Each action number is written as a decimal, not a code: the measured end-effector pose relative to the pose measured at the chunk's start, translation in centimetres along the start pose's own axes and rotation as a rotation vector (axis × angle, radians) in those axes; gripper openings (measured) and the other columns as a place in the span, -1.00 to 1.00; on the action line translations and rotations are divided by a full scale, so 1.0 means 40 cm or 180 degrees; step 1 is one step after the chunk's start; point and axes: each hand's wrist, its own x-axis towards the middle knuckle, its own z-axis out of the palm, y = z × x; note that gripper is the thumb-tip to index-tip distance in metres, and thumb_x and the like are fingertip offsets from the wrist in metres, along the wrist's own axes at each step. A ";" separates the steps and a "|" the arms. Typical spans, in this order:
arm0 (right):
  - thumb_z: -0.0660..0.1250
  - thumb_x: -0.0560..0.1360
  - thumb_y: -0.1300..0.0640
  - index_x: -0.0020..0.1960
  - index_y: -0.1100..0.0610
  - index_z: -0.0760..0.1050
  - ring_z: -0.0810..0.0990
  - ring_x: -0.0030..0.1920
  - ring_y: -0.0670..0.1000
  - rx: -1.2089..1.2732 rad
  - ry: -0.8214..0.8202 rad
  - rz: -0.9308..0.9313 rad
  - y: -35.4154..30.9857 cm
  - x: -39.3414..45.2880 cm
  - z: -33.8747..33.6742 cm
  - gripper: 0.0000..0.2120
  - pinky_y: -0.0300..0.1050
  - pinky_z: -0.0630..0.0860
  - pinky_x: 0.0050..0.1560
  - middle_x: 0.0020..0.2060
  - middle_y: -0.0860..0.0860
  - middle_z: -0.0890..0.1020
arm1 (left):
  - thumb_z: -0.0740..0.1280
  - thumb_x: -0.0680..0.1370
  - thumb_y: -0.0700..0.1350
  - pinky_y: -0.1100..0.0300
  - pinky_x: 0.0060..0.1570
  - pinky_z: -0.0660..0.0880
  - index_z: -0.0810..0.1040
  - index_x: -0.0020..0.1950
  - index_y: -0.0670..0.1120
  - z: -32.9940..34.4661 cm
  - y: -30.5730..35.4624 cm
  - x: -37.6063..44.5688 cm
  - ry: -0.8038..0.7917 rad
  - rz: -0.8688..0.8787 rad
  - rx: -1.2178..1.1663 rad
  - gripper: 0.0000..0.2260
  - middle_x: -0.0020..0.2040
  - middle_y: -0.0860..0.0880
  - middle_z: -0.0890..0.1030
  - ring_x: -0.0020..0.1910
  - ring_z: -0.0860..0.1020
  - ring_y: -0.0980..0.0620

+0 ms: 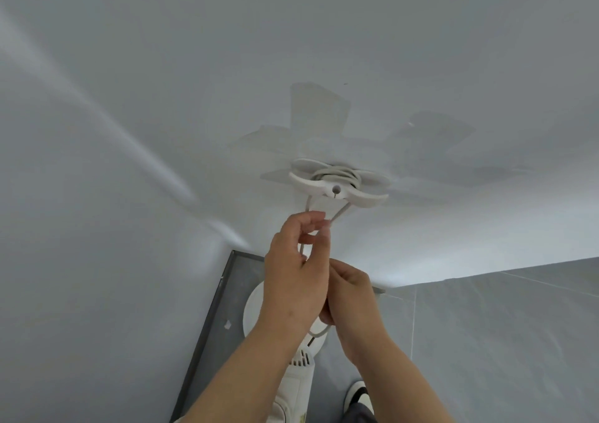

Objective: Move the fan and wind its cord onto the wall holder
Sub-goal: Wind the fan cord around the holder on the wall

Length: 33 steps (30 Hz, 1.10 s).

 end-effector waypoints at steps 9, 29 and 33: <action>0.29 0.58 0.21 -0.28 0.21 0.55 0.39 -0.56 -0.06 -0.0207 -0.0285 -0.0648 0.114 -0.017 0.003 -0.74 -0.26 0.40 -0.44 -0.57 0.02 0.47 | 0.37 0.54 -0.14 0.34 -0.16 0.47 0.61 -0.09 0.06 -0.078 0.001 0.041 -0.0252 -0.0110 -0.0366 -0.91 -0.32 0.10 0.67 -0.24 0.59 0.16; 0.22 0.59 0.29 -0.35 -0.19 0.54 0.53 -0.30 -0.04 -0.0630 -0.0903 -0.0848 0.089 0.047 0.126 -0.52 -0.28 0.47 -0.20 -0.44 -0.21 0.62 | 0.29 0.56 -0.06 0.44 -0.46 0.33 0.65 -0.19 -0.06 -0.172 -0.016 0.048 -0.0764 -0.0281 -0.0118 -0.80 -0.46 0.00 0.42 -0.49 0.38 0.16; 0.19 0.61 0.14 -0.22 -0.10 0.54 0.51 -0.31 0.04 -0.1654 -0.0998 -0.0573 0.120 0.088 0.116 -0.70 -0.23 0.39 -0.21 -0.32 -0.03 0.61 | 0.30 0.45 0.06 0.32 -0.38 0.28 0.66 -0.27 0.03 -0.176 -0.001 0.061 -0.0682 -0.0145 -0.0399 -0.79 -0.51 0.06 0.29 -0.45 0.27 0.09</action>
